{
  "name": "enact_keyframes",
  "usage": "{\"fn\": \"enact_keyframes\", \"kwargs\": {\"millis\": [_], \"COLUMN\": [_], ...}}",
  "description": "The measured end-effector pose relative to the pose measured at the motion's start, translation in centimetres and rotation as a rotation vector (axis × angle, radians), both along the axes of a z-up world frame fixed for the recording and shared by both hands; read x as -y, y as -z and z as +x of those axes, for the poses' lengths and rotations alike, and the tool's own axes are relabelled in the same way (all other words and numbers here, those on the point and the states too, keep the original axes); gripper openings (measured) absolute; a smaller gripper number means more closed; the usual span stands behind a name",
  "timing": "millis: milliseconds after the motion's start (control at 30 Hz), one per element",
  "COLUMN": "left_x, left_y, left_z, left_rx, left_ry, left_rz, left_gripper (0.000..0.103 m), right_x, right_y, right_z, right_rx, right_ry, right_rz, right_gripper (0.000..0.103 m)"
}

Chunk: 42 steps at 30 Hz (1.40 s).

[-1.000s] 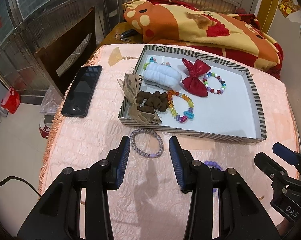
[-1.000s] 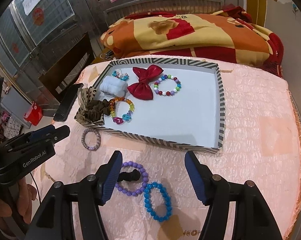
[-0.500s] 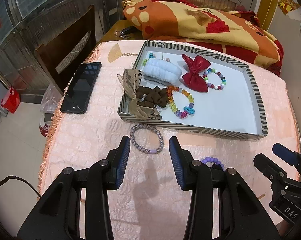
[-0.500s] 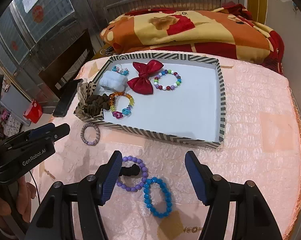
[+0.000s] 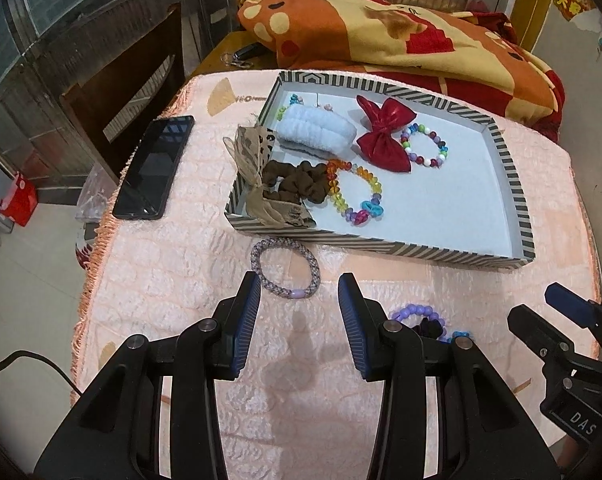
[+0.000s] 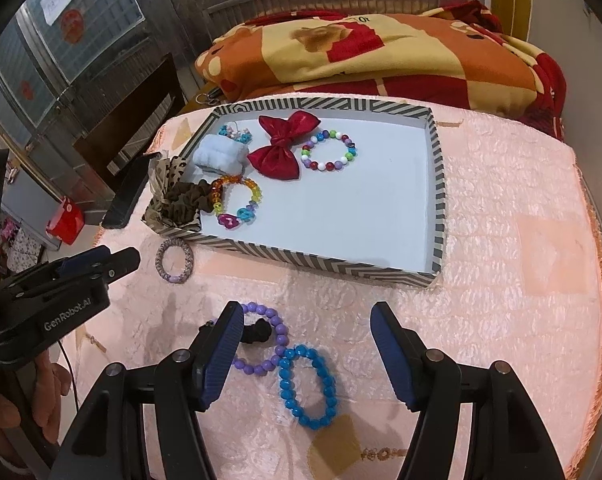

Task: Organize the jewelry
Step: 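Grasp the purple bead bracelet with the left gripper while the right grasps the blue bead bracelet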

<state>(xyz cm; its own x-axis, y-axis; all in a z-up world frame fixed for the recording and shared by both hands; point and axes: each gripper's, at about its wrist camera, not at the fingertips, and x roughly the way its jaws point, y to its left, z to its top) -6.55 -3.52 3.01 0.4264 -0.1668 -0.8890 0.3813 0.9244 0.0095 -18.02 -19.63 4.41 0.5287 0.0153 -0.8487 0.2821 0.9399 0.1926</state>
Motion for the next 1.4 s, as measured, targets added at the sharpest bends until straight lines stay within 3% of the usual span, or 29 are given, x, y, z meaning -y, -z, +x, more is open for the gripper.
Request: {"fn": "enact_keyframes", "kwargs": {"millis": [267,467,533,833,933,1267,1300,1400], "left_x": [-1.4,-1.9,-1.9,1.1,2.5,6.2,6.5,6.6], "left_y": [1.5,3.2,3.6,4.3,5.0,7.5,7.8,8.2], "left_z": [0.2,-0.2,-0.4,-0.7,-0.6,-0.1,-0.1,0.1], "left_rx": [-0.102,-0.147,-0.163,-0.235,-0.259,-0.32,-0.322,-0.324], "left_ry": [0.036,0.028,0.035,0.101,0.124,0.208,0.211,0.2], "left_rz": [-0.08,-0.079,-0.081,-0.107,-0.097,-0.024,-0.007,0.0], "left_gripper": [0.04,0.045,0.045,0.049,0.049,0.049,0.048,0.029], "right_x": [0.6,-0.2,-0.4,-1.1,-1.3,-0.6,-0.5,-0.8], "right_y": [2.2,5.1,6.0,8.4,8.5,8.6,8.6,8.6], "right_z": [-1.6,-2.7,-2.7,-1.9,-2.0,-2.4,-2.5,-2.5], "right_rx": [-0.046,-0.091,-0.106,-0.126,-0.125,-0.107,-0.103,-0.093], "right_ry": [-0.037,-0.108,-0.119,-0.159,-0.176,-0.176,-0.173,-0.182], "right_rz": [0.03,0.014,0.019,-0.037,-0.072,-0.045,-0.041,-0.062], "right_gripper": [0.064,0.063,0.052,0.037,0.029,0.029,0.029,0.029]}}
